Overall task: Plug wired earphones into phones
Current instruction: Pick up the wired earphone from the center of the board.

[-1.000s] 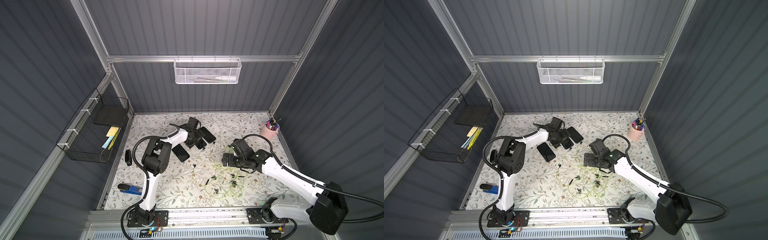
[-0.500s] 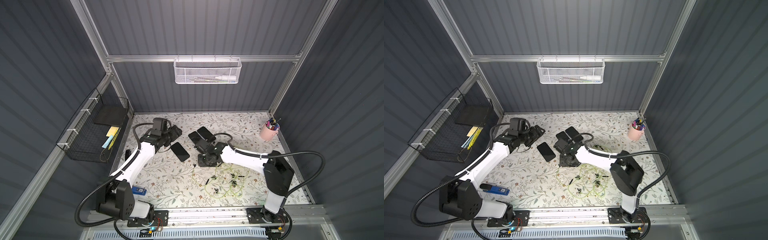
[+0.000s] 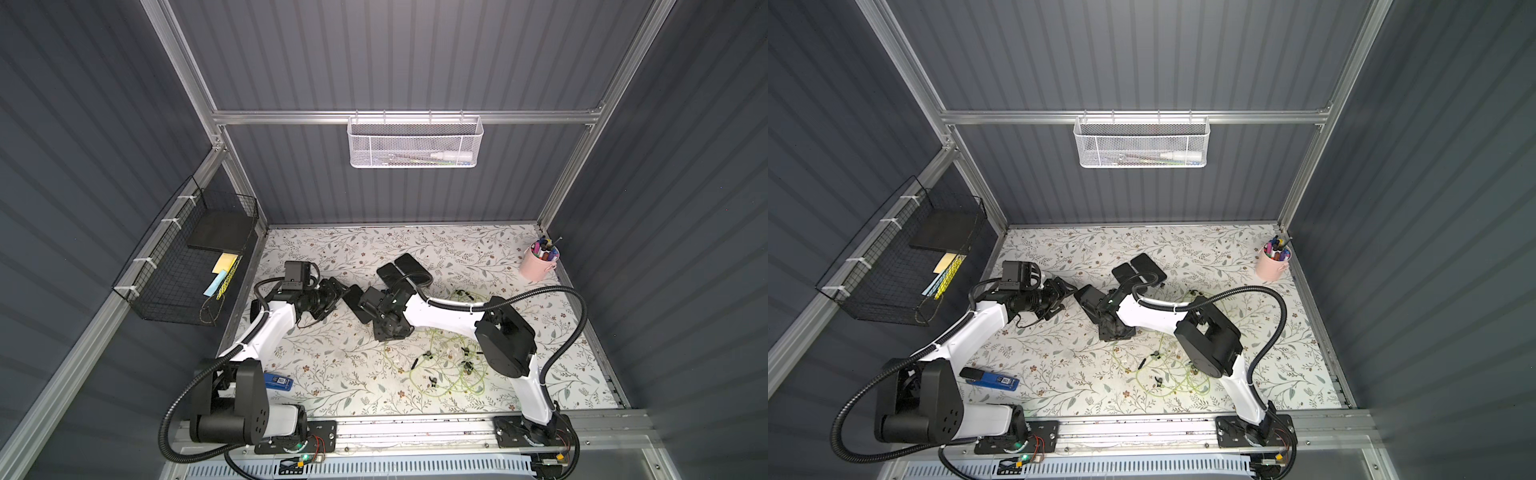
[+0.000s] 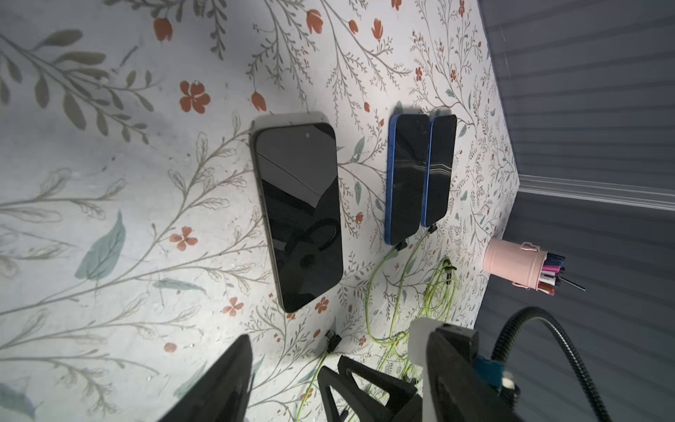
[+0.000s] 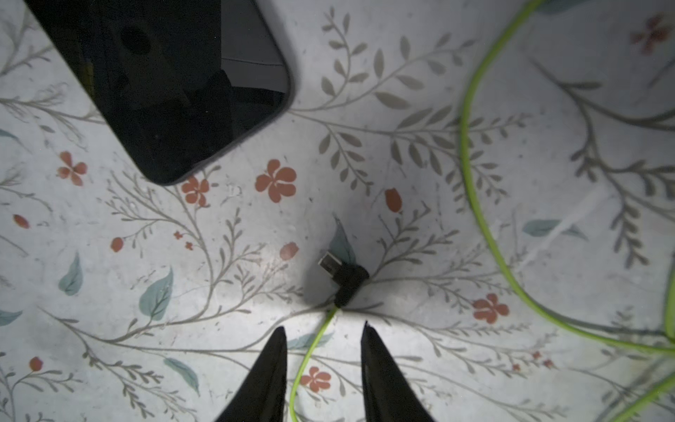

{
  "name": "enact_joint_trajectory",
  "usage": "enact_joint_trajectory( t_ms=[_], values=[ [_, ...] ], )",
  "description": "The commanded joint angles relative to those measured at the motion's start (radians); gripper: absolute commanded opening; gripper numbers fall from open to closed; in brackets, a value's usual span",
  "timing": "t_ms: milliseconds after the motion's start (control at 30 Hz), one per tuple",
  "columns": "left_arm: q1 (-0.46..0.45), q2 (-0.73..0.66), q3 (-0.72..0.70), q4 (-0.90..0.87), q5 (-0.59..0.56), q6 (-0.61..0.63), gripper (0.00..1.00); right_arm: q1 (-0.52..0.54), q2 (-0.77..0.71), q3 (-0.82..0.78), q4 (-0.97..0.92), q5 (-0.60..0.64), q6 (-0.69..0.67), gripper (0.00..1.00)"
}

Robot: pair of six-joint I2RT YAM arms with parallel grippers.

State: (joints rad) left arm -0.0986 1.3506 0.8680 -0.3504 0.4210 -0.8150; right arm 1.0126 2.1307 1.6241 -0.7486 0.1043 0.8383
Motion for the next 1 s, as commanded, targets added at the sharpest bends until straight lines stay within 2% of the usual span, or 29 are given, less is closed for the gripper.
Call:
enact_joint_trajectory(
  t_ms=[0, 167, 267, 367, 533, 700, 833, 967],
  values=[
    [-0.003, -0.042, -0.036, 0.011, 0.018, 0.010, 0.75, 0.002, 0.004, -0.004, -0.045, 0.012, 0.019, 0.37],
    [-0.003, -0.057, -0.064, 0.023, 0.020, 0.004, 0.75, 0.004, 0.060, 0.032, -0.036, -0.019, 0.013, 0.39],
    [-0.003, -0.065, -0.066, 0.024, 0.014, 0.006, 0.74, 0.003, 0.067, 0.029, -0.044, -0.017, 0.009, 0.34],
    [-0.006, -0.056, -0.077, 0.051, 0.041, -0.001, 0.74, 0.003, 0.065, 0.022, -0.065, -0.010, -0.023, 0.22],
    [-0.062, -0.044, -0.154, 0.248, 0.175, -0.086, 0.73, -0.013, 0.017, -0.006, -0.059, -0.027, -0.097, 0.00],
    [-0.192, -0.008, -0.185, 0.406, 0.166, -0.101, 0.67, -0.074, -0.121, -0.141, 0.058, -0.117, -0.146, 0.00],
    [-0.222, 0.061, -0.218, 0.604, 0.205, -0.174, 0.59, -0.127, -0.250, -0.223, 0.095, -0.172, -0.179, 0.00],
    [-0.264, 0.102, -0.207, 0.671, 0.210, -0.149, 0.50, -0.192, -0.364, -0.321, 0.148, -0.294, -0.185, 0.00]
  ],
)
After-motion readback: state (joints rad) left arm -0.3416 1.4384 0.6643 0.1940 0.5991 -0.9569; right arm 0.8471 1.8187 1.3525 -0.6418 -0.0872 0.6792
